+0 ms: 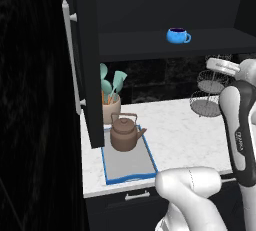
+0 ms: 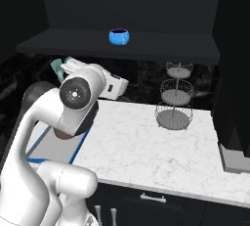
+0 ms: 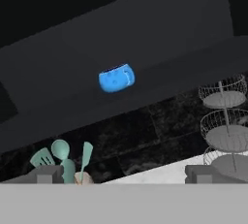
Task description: Pick the kettle from the counter and place it on the tray. Then pick the mug from the cabinet and place it on the tray. Then close the cabinet doors.
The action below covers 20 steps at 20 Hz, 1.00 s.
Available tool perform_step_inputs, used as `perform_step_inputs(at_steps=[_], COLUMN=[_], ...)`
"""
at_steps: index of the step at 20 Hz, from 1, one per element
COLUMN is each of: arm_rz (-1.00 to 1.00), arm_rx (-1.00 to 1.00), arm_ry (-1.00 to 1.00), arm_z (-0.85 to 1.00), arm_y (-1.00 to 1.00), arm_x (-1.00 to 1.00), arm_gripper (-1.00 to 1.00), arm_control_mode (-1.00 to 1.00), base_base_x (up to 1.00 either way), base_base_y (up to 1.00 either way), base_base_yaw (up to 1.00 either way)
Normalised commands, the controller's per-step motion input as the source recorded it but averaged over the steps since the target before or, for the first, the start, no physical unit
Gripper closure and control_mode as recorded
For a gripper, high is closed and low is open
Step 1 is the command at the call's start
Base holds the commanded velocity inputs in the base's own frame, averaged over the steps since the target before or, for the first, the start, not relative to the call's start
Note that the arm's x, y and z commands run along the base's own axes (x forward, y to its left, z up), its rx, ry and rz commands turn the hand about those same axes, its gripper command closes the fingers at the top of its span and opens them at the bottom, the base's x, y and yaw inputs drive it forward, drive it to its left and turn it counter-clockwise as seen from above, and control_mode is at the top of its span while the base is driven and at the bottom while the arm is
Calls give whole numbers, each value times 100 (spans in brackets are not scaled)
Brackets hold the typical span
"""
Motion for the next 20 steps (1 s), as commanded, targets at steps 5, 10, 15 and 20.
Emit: perform_step_inputs(at_steps=[5,10,15,20], arm_rz=[12,8,6,1], arm_rx=[-27,-6,-3,-2], arm_ry=[15,-1,-5,-8], arm_z=[16,-8,0,0], arm_y=[3,4,4,1], arm_x=[-15,-8,3,7], arm_gripper=[-100,-100,-100,-100], arm_control_mode=[-100,-100,-100,-100], base_base_x=[0,0,0,0], base_base_y=[0,0,0,0], base_base_yaw=[0,0,0,0])
